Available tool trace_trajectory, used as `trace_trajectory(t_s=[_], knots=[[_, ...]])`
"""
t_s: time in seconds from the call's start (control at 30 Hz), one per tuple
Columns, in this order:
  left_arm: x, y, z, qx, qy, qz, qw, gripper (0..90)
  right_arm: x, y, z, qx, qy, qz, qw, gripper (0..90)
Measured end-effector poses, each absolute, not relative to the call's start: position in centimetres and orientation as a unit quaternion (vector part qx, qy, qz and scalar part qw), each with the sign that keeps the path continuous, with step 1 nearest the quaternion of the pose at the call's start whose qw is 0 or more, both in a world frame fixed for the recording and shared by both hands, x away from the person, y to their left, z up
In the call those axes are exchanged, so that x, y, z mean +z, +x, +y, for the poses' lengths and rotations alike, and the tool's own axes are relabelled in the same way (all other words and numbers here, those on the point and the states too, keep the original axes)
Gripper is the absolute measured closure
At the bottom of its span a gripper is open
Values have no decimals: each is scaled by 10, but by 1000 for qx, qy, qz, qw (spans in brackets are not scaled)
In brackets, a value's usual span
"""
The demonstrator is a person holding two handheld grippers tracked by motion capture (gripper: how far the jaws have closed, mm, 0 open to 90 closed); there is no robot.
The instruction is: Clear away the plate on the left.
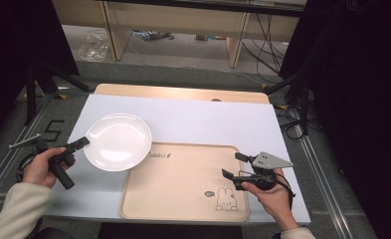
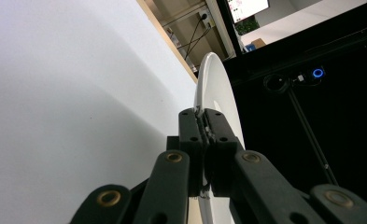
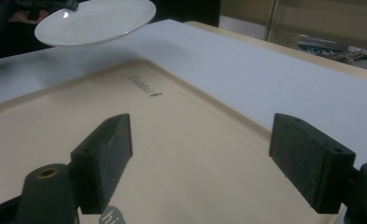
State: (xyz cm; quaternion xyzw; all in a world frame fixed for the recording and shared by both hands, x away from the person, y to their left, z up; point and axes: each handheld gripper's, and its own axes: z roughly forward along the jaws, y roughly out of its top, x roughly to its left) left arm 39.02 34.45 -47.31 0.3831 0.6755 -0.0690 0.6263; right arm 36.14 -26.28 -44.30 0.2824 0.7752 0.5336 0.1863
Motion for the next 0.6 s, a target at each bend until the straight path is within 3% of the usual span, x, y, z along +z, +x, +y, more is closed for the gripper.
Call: trace_trajectory(t_s=[0.6], knots=[[-475,392,333,-83,399,668,623,861,-443,361,-263,524,287,781,185,223]])
